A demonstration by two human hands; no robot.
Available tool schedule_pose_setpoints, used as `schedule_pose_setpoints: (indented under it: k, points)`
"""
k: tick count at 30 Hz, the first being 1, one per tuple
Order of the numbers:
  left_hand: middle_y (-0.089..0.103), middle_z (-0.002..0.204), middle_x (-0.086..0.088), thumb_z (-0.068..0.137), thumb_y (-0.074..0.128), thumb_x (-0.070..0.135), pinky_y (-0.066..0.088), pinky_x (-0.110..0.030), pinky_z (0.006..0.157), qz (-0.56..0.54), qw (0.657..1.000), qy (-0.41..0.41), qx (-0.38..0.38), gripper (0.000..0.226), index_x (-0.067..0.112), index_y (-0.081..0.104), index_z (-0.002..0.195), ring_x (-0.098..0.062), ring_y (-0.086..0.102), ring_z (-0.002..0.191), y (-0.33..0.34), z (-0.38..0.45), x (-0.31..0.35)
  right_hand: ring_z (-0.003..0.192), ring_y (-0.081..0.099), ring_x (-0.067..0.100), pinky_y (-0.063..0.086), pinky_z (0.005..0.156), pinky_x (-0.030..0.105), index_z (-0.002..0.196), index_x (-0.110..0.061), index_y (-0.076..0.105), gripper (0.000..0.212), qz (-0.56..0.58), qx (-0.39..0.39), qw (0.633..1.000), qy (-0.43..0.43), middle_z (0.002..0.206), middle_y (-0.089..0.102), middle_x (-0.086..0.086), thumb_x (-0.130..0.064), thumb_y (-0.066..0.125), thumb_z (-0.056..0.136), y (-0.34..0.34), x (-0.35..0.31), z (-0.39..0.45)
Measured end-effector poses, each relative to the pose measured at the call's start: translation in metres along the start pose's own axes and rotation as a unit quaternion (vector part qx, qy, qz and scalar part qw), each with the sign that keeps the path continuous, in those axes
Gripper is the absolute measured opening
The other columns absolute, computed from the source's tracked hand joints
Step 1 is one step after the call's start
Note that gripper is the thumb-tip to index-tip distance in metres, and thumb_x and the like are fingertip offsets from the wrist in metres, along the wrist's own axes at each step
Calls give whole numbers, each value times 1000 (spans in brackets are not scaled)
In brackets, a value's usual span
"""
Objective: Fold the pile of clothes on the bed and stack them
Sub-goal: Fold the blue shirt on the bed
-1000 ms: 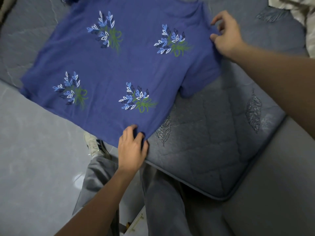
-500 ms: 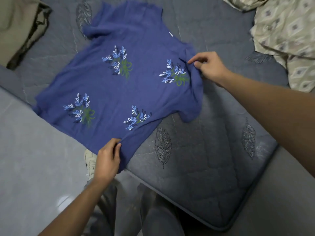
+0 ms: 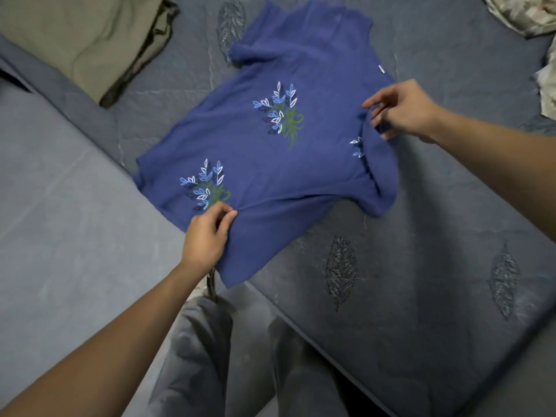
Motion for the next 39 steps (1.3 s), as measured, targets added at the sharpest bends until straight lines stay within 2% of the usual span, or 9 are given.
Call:
schedule_pose_setpoints:
  k: [2, 5, 7, 11, 15, 19, 25, 32, 39]
  points:
    - [71, 79, 9, 105, 61, 35, 53, -43, 76, 2, 1000, -6, 4, 17, 26, 61, 90, -16, 68, 78, -12, 9, -9, 51, 60, 2, 58, 48, 24, 115, -5, 68, 33, -42, 9, 999, -29, 76, 62, 8, 12, 45, 98, 4, -13, 10]
    - [71, 80, 10, 105, 61, 34, 54, -45, 76, 0, 1000, -12, 19, 17, 25, 61, 91, -14, 67, 78, -31, 22, -23, 55, 63, 15, 64, 60, 41, 102, 0, 74, 28, -100, 61, 991, -68, 74, 67, 15, 10, 50, 89, 5, -32, 27]
    - [71, 83, 12, 105, 61, 34, 54, -44, 76, 0, 1000, -13, 29, 17, 24, 61, 92, -11, 66, 78, -45, 30, -34, 51, 63, 11, 64, 66, 47, 91, -4, 76, 23, -145, 96, 979, -106, 73, 67, 13, 6, 55, 85, 6, -48, 40]
    - [70, 89, 14, 106, 60, 31, 54, -45, 76, -4, 999, -21, 35, 17, 26, 60, 90, -10, 66, 79, -68, 50, -56, 92, 63, 26, 49, 84, 31, 87, -8, 79, 10, -231, 118, 951, -167, 97, 62, 7, -13, 85, 80, 13, -73, 67]
    - [72, 90, 14, 105, 61, 31, 54, -43, 78, -6, 998, -26, 52, 12, 27, 62, 93, -10, 66, 81, -86, 69, -72, 108, 56, 38, 43, 94, 32, 89, -6, 77, 8, -277, 116, 923, -241, 111, 62, 17, -13, 78, 85, 31, -99, 93]
    - [72, 85, 9, 105, 61, 30, 54, -43, 74, -5, 997, -25, 69, 12, 27, 63, 93, -11, 67, 78, -101, 84, -81, 85, 64, 27, 55, 82, 46, 89, -14, 68, 4, -248, 95, 938, -222, 83, 66, 3, -17, 66, 92, 41, -121, 119]
    - [73, 83, 9, 105, 61, 32, 55, -46, 74, -2, 993, -74, 96, 11, 26, 65, 96, -19, 69, 76, -113, 93, -112, 72, 45, 25, 45, 70, 49, 91, -14, 50, 11, -201, 116, 947, -224, 75, 55, 9, -17, 51, 102, 43, -155, 163]
    - [69, 95, 17, 102, 51, 44, 47, -33, 71, -26, 986, -84, 141, 19, 31, 63, 96, -16, 68, 83, -119, 101, -135, 88, 64, 32, 48, 76, 38, 88, -11, 66, 36, -225, 178, 949, -131, 83, 64, 6, -46, 64, 98, 33, -165, 215]
    - [71, 88, 13, 104, 55, 44, 47, -32, 71, 1, 983, -88, 159, 15, 36, 62, 94, -11, 67, 79, -132, 107, -138, 90, 65, 38, 51, 76, 43, 78, -17, 57, 41, -256, 172, 946, -105, 80, 61, 9, -50, 59, 101, 37, -151, 223]
Point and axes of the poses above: each hand's wrist, its own z-axis towards the middle knuckle, its own y-axis out of the palm, x = y × z, the point moved 6 cm from there along z, towards the middle knuckle
